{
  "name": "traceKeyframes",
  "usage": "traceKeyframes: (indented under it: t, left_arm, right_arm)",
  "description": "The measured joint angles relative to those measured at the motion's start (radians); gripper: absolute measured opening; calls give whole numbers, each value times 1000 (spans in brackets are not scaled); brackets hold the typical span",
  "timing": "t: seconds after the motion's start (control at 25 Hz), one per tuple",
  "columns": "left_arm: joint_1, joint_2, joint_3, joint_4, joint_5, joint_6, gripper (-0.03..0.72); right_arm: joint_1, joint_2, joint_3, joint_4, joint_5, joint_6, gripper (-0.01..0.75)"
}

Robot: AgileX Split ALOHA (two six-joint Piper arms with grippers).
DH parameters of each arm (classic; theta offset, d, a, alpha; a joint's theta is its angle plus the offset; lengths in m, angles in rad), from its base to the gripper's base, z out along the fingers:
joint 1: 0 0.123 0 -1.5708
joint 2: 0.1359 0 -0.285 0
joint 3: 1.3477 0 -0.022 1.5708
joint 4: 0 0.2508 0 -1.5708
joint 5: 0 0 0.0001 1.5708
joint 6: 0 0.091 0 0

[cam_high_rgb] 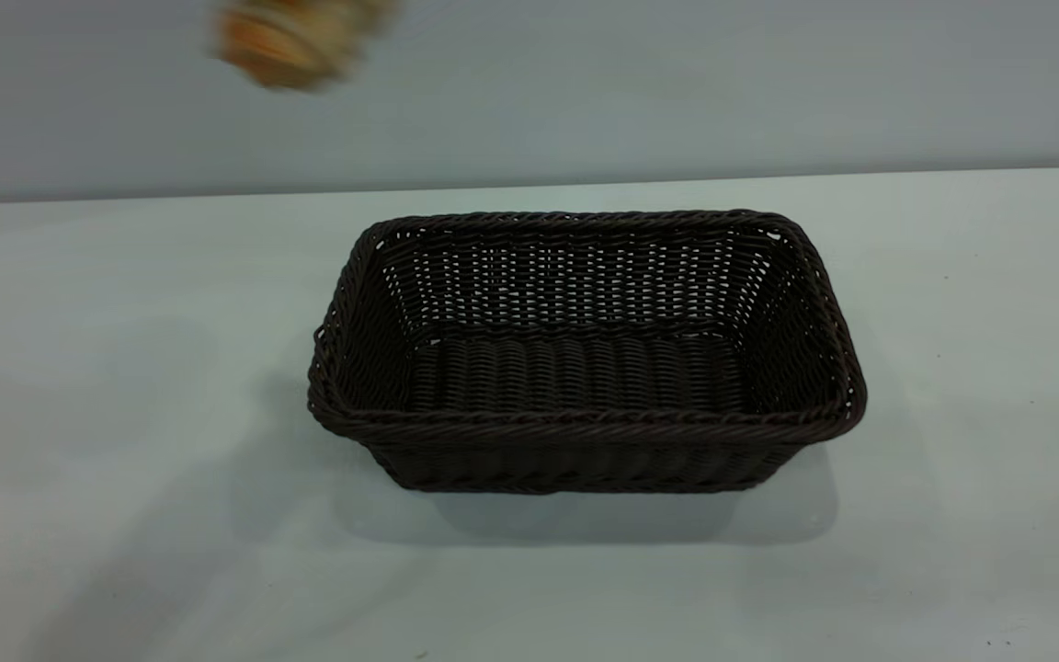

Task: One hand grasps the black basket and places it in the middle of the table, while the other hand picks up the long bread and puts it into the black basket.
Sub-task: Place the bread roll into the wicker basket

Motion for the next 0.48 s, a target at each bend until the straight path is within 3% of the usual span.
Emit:
traceKeyframes:
  t: [0.2,0.4,0.48]
  left_arm:
    - [-158,210,0,-11,-118,-42,121]
    - [-214,404,0,-10,-236,-58,128]
    - [-214,436,0,-10,-251,-59,190]
  right_arm:
    - [0,-106,15,-63,0,0,515]
    - [0,-166,15,-98,0,1,515]
    - [0,-184,26,-106,0,-2,515]
